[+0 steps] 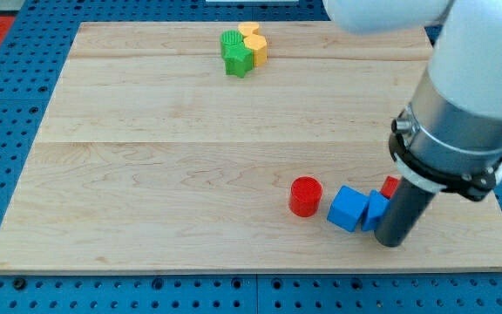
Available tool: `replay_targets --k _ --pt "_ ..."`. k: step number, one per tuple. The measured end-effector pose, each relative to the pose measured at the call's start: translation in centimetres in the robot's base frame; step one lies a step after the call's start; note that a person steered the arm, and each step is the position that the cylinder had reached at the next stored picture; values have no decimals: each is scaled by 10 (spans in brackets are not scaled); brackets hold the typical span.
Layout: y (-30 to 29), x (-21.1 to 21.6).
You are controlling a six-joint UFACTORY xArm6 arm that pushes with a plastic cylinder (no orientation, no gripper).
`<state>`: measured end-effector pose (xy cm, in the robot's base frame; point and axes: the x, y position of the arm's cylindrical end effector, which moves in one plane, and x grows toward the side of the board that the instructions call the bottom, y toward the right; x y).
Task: Move the blue cube towards the top side
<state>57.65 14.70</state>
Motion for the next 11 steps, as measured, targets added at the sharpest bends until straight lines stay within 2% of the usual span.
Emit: replay_targets --k 2,3,4,5,9,11 --pt "1 -29" --pt "1 2" --pt "-31 16" --pt "-50 2" --pt "-45 -114" --pt "-31 -156"
